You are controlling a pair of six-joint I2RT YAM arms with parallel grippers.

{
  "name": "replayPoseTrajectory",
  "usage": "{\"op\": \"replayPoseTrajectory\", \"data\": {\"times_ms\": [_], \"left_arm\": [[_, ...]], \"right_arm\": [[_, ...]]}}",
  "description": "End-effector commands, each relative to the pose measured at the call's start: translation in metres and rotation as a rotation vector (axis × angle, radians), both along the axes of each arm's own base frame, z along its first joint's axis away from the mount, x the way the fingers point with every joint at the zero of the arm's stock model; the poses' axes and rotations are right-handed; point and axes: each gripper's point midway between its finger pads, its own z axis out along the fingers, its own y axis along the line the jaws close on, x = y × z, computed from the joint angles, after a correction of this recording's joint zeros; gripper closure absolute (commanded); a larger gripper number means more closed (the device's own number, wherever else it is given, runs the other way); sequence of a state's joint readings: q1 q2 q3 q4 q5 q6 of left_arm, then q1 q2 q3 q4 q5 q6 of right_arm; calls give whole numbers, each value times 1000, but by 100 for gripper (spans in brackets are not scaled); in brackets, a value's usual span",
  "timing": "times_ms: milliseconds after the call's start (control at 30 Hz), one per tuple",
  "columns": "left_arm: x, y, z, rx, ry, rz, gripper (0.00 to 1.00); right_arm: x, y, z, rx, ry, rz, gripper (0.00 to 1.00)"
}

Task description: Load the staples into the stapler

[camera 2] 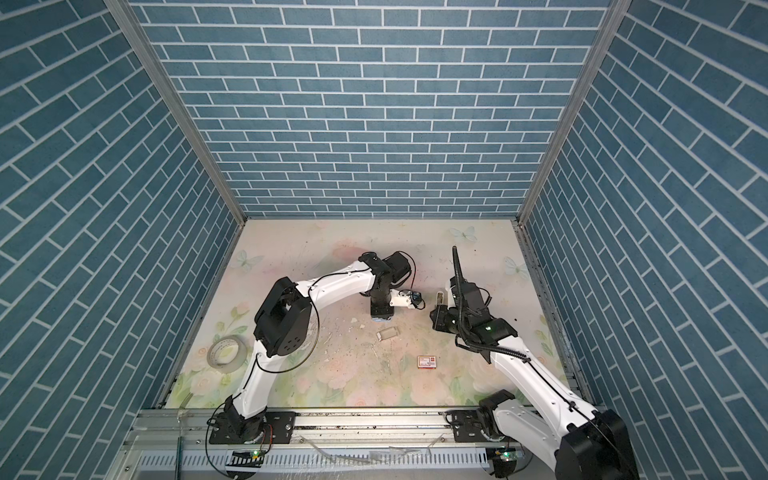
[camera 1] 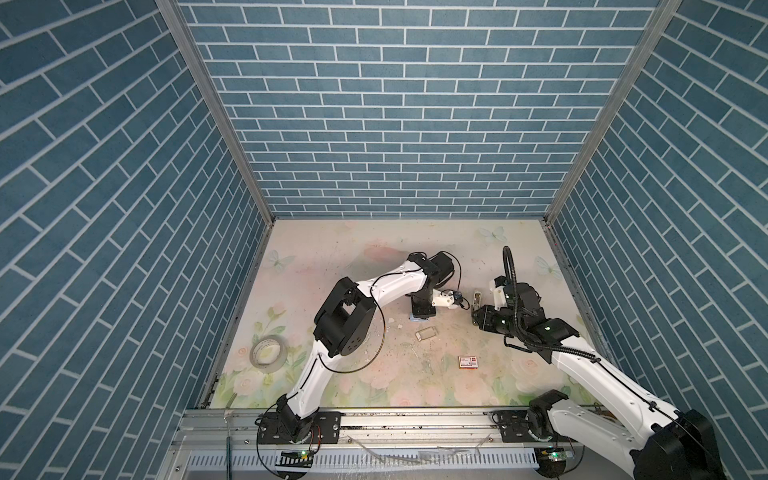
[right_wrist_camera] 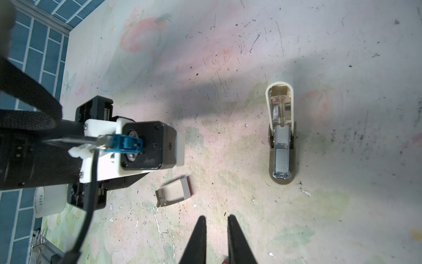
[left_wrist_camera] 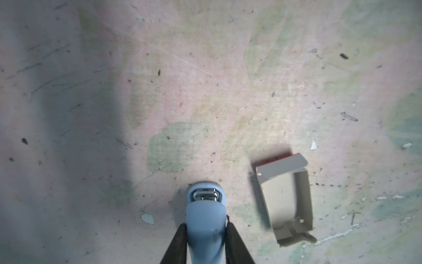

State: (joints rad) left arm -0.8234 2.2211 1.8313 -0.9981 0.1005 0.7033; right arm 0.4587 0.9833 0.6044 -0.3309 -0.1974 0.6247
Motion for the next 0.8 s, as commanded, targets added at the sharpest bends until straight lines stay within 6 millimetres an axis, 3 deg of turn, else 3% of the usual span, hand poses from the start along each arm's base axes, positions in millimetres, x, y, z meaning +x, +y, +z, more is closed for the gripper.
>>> {"op": "replayPoseTrajectory", "data": {"times_ms": [0, 333, 567, 767], "left_arm": [[-5, 8, 6, 20, -5, -4, 67], [-7, 8, 11, 7, 4, -7, 58], [-6, 8, 23, -9, -13, -18, 44], [-11, 12, 34, -26, 10, -16, 39]], "right_arm": [[-3, -7, 0, -15, 11, -28, 80], [-4, -11, 2, -23, 5, -41, 78], [0, -17, -4, -56, 9, -68, 52], [8, -21, -20, -118, 10, -59, 39]]}}
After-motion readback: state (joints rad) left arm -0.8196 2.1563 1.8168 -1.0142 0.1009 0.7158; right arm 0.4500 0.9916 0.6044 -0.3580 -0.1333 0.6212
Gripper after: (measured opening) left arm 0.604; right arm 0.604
